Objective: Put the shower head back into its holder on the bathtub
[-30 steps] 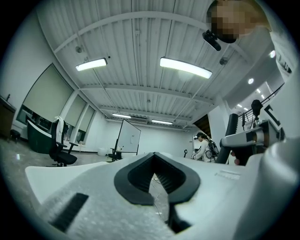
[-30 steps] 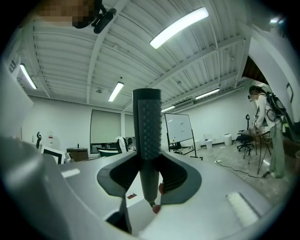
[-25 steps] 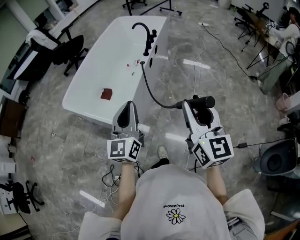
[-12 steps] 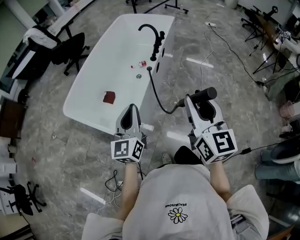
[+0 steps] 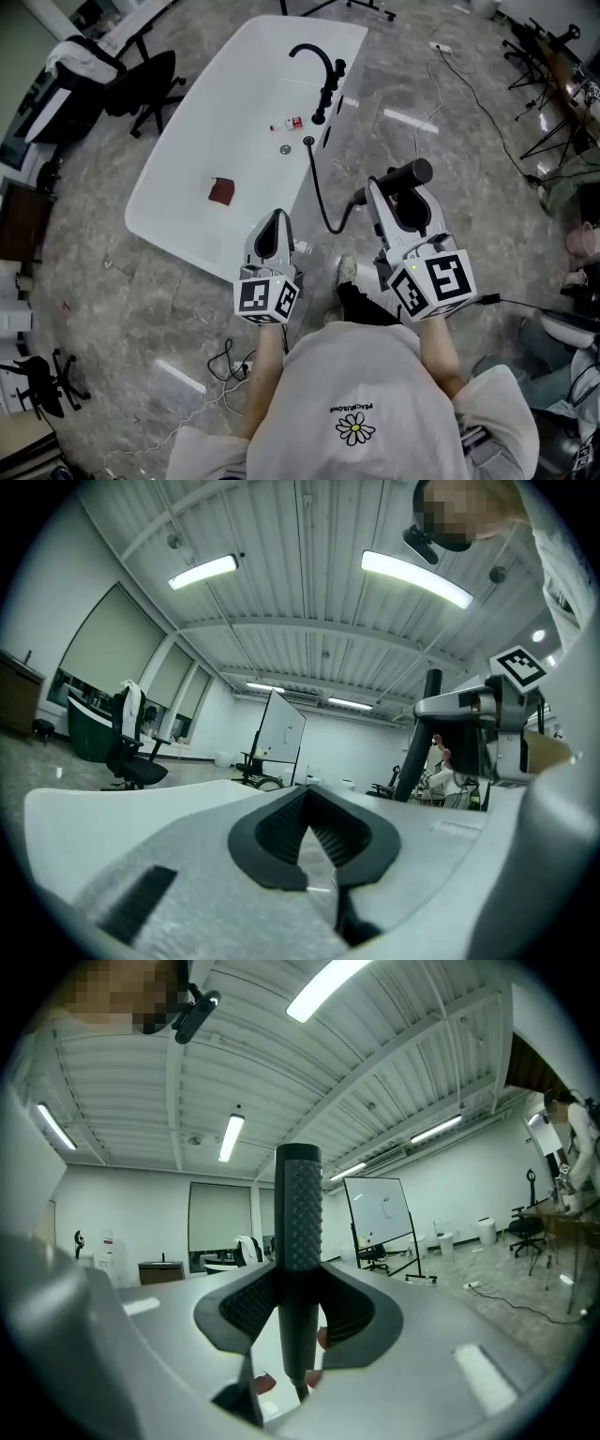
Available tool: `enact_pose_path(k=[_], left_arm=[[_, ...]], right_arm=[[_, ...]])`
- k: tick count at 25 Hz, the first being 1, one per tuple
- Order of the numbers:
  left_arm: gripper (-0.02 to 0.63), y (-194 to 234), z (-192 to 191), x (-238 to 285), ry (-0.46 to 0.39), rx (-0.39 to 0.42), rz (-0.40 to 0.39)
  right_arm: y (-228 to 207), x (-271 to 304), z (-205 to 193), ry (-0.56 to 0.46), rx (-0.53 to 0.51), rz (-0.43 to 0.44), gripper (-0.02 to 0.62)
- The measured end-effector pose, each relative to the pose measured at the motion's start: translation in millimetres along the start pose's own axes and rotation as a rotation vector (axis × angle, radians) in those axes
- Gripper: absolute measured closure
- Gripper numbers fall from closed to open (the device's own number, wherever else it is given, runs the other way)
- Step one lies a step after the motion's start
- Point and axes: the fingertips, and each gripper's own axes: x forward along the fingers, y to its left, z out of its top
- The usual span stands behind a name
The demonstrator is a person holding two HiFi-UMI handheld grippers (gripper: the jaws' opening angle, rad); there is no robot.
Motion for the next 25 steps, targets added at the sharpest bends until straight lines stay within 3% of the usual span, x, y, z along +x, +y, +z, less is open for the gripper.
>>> enact_pose_path(k=[11,22,25], left_arm=[[0.604,31,-11,137,0.009,0.018,0.026],[0.604,42,-44,206,0.077,0.004,0.008],[0.604,50,-60,225,0.102,0.035,0.045]], right_arm=[[-74,127,-4,0.007,0.022,0.085,0.456],[-98,199,10,-0.015,0.019,0.138,0.456],[-103,218,9,-0.016,0.021,0.129,0.456]])
